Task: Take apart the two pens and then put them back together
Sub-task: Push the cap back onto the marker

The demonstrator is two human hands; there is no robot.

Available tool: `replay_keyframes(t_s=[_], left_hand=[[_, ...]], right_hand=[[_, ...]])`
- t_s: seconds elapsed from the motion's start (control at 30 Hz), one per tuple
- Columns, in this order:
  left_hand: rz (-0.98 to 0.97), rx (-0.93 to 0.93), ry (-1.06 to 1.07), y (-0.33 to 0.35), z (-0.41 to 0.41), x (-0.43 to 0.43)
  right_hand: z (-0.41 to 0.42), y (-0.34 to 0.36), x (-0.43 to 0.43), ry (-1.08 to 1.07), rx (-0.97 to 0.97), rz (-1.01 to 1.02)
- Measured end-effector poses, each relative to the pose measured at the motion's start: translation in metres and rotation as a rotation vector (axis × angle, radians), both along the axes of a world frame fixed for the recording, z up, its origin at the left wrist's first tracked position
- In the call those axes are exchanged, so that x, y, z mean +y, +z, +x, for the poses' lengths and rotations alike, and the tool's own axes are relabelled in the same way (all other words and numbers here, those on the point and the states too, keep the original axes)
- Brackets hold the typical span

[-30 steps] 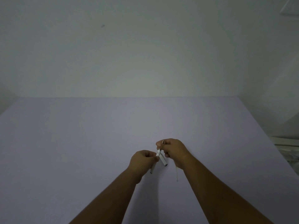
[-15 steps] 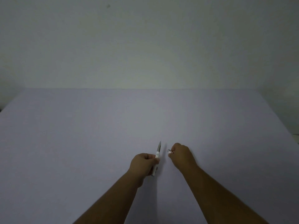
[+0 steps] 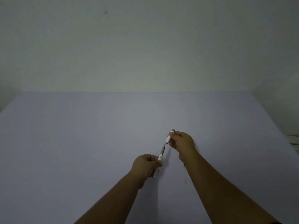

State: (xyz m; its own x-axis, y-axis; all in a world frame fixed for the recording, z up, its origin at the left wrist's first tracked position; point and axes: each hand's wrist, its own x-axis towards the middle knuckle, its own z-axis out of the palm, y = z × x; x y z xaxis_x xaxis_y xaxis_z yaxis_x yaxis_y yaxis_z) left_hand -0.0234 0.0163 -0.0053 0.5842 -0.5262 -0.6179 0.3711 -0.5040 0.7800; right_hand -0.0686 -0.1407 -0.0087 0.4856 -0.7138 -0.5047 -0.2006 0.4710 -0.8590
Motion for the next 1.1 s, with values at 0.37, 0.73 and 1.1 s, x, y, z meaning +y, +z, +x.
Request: replay_keyframes(t_s=[0.37,0.73,1.1], left_hand=[[-0.036,-0.040,0.003,0.009,-0.008,-0.003],[-0.036,-0.059,0.015,0.012,-0.013,-0.001],[-0.024,-0.072,0.021,0.011,-0.014,-0.001]], right_hand=[[-0.016,0.005,0.017,0.181,-0.010,0.056],[-0.021,0.009,0.020,0.211,0.000,0.021],[-0.020,0.007,0.022,0.193,0.051,-0.022]])
